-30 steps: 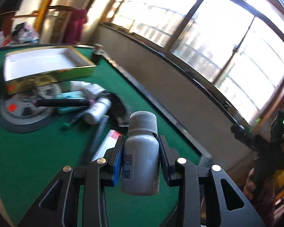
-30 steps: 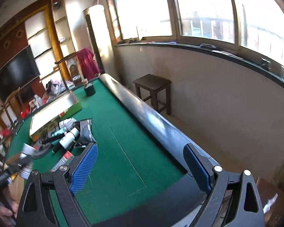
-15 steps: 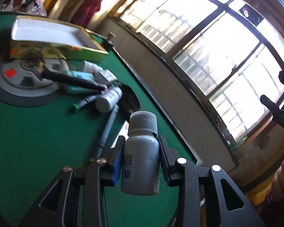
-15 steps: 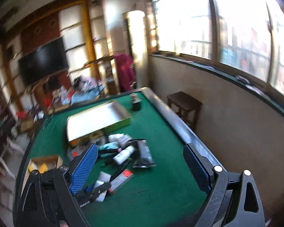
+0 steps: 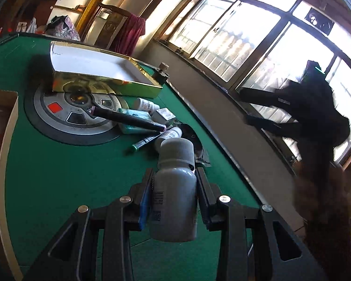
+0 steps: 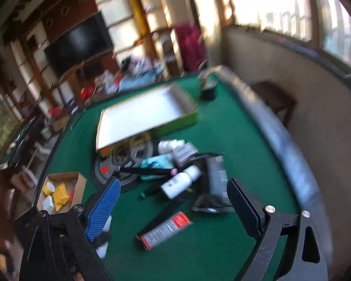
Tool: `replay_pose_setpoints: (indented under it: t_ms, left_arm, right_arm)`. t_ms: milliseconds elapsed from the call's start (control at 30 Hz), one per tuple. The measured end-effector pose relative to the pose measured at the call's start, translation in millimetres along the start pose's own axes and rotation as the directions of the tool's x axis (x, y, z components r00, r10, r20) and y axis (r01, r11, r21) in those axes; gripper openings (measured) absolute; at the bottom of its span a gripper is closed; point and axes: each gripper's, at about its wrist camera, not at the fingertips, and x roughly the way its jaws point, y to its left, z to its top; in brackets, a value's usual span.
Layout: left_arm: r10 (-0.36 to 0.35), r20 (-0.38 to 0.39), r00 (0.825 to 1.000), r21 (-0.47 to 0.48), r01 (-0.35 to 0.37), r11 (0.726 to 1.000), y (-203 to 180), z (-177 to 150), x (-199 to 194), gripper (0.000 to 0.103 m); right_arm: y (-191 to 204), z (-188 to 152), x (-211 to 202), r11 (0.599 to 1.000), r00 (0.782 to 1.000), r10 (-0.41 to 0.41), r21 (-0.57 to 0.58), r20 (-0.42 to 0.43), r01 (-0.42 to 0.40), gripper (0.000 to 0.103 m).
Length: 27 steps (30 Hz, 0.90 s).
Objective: Organize objects
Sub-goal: 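Hold the white bottle with the left gripper while the right gripper grasps the black marker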
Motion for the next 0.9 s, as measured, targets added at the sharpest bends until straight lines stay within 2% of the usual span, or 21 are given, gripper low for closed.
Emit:
replay_pose_setpoints:
  t_ms: [67,133,233,400,500,600,733,900]
  left_arm:
    - [0.011,-0.018,1.0,0.001,-0.011,1.0,0.9,-1.1,3.4,0.034]
    - [-0.012,-0.044,0.999,-0.014,0.011,1.0,2.9,-1.3,9.3,0.034]
    - [-0.044,-0.067,0.997,-0.036,0.042,0.998,5.5,-2.1,13.2,0.034]
    - [-0.102,-0.085,0.991,-0.099,0.094,0.991,14.9,-2.0,14.0,0.034]
    - [-0.122,-0.098,0.988,-0.148,0.107,0.983,23.1,-1.9,16.2,0.034]
    - [-0.133,-0.099,0.986,-0.183,0.114,0.977,29.3,-2.5,16.4,0.034]
    - [-0.145,-0.105,0.984,-0.209,0.12,0.97,32.7,-4.0,17.7,0.034]
    - [-0.139,-0.118,0.983,-0.218,0.11,0.97,34.7,-5.9,19.8,0.034]
  right_arm:
    - [8.5,9.7,39.1,1.0,0.998,0.02,-0.023,-0.065,-0.021,0.083]
    - [22.0,19.1,78.2,0.997,0.989,0.041,-0.062,-0.143,-0.05,0.075]
    - [39.1,23.0,119.9,0.985,0.976,-0.008,-0.169,-0.217,-0.03,0.066]
    - [66.2,16.3,174.3,0.938,0.95,-0.1,-0.346,-0.296,-0.009,0.061]
    - [75.4,11.1,192.0,0.913,0.94,-0.13,-0.409,-0.316,-0.011,0.058]
    - [81.2,3.6,202.7,0.916,0.915,-0.105,-0.397,-0.389,-0.064,0.036]
    - [89.8,-3.2,195.6,0.916,0.898,-0.029,-0.371,-0.439,-0.151,0.036]
    - [94.2,-3.9,194.4,0.921,0.906,-0.027,-0.362,-0.421,-0.141,0.036]
